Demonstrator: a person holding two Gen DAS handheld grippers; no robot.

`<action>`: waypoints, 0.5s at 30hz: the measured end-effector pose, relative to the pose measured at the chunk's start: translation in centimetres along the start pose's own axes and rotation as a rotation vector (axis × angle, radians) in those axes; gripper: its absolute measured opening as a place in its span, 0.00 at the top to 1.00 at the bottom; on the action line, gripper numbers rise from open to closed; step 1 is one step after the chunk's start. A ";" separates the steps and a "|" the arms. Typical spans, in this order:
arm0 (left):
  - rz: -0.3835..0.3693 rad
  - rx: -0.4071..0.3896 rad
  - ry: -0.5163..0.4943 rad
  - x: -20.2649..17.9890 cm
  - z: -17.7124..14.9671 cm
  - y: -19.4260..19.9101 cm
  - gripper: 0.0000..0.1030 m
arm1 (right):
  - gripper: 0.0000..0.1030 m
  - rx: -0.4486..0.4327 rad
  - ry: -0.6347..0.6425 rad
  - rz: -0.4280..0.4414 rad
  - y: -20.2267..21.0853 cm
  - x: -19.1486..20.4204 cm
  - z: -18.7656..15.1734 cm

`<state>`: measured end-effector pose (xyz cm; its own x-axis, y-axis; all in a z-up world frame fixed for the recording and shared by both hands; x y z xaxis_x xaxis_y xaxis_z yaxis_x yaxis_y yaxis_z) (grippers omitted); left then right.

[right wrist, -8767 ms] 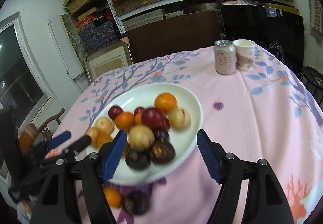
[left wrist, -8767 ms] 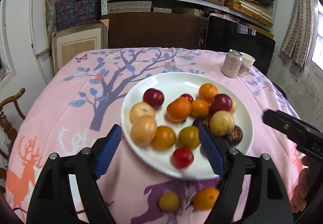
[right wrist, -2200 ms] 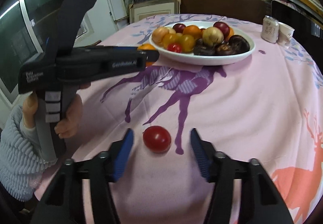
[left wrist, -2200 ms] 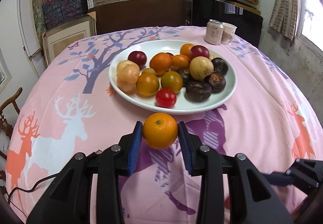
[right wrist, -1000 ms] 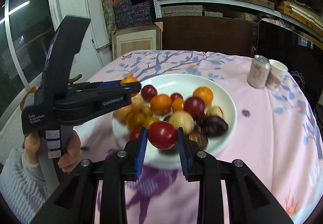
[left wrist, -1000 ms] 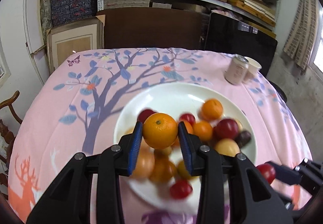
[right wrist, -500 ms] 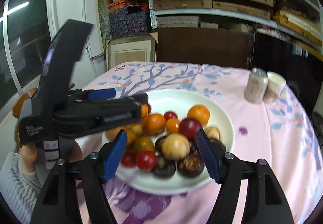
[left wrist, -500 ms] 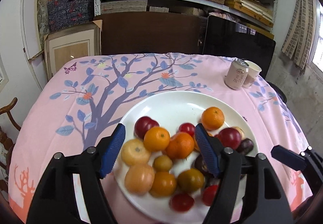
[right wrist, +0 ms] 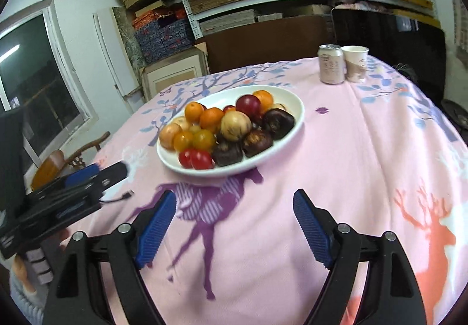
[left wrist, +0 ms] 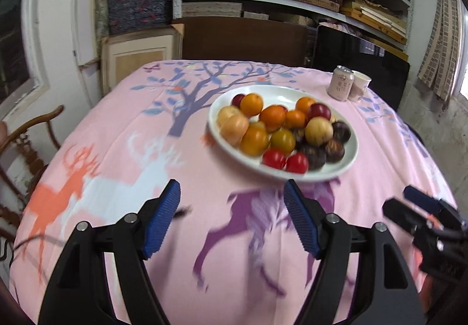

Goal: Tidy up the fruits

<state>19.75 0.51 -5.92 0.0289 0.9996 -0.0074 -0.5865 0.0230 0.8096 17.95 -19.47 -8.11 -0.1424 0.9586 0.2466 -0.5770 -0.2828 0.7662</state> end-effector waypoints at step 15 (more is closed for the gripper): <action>0.030 -0.054 -0.071 -1.9 -1.8 1.3 0.13 | 0.11 -0.019 0.027 -0.052 0.4 0.1 -1.1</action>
<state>17.42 -1.28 -5.90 0.0665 0.9960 0.0596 -0.6311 -0.0043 0.7757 16.84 -19.47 -8.38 -0.1335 0.9725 0.1909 -0.5989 -0.2326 0.7663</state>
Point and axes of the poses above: each gripper's, at about its wrist camera, not at the fingertips, and y roughly against the way its jaws point, x to its left, z to its top, the point moved 5 cm from there along -y, roughly the way its jaws point, and after that the axes turned 15 degrees about x, right-handed, at the moved point
